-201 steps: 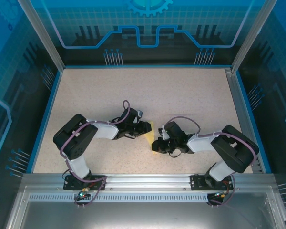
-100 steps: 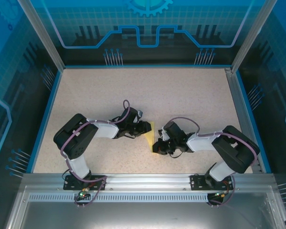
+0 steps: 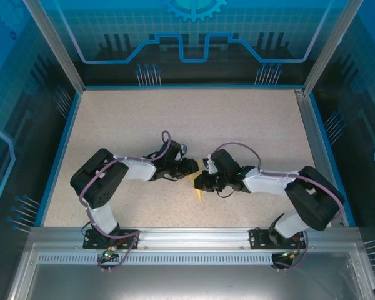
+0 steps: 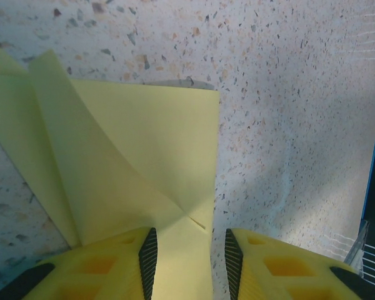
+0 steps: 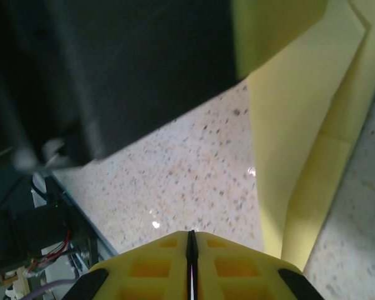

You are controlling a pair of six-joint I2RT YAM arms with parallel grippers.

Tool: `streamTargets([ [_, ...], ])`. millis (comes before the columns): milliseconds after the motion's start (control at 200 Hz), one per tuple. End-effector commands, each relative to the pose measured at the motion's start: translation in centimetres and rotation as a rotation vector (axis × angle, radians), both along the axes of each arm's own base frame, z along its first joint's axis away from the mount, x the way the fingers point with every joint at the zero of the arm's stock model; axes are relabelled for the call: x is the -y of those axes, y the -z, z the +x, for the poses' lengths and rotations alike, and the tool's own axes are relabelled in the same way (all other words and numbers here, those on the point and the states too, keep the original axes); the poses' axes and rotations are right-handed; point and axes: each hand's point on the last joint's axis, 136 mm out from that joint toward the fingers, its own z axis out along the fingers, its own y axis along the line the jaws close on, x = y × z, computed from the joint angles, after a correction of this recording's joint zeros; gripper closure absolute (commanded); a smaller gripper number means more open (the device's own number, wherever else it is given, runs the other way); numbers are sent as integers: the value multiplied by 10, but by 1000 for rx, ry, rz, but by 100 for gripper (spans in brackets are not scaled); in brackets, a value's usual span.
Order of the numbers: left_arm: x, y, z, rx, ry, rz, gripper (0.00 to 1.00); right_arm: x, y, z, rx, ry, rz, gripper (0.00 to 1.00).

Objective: Fold a paper plane with a square sheet of paper (pick it up from the middle)
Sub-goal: Fold the wing for the fifth time at the center of the table.

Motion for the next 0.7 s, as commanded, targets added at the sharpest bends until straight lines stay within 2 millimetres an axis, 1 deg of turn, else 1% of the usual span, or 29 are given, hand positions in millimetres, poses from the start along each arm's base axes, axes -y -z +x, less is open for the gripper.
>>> streamTargets([
  [0, -9, 34, -22, -100, 36, 78, 62, -9, 7, 14, -3, 45, 31, 90],
  [40, -8, 32, -22, -98, 36, 77, 62, -8, 11, 17, 2, 45, 26, 90],
  [70, -9, 32, -22, -96, 37, 78, 62, -4, 17, 17, -12, 53, -4, 90],
  [135, -9, 32, -22, -97, 36, 80, 62, 0, 28, 14, -34, 51, -28, 90],
  [225, -10, 32, -23, -98, 36, 80, 62, 10, 44, 2, -86, 40, -89, 91],
  [290, -9, 30, -22, -93, 35, 78, 62, 22, 57, -10, -123, 37, -146, 92],
  [365, -10, 28, -21, -87, 34, 79, 62, 32, 65, -20, -148, 41, -162, 91],
  [470, -7, 23, -18, -72, 47, 75, 61, 38, 71, -27, -168, 41, -171, 92],
  [560, -4, 16, -14, -53, 56, 70, 59, 40, 73, -29, -171, 40, -170, 91],
  [695, 6, -9, -7, 11, 89, 27, 55, 39, 77, -29, -184, 25, -180, 92],
])
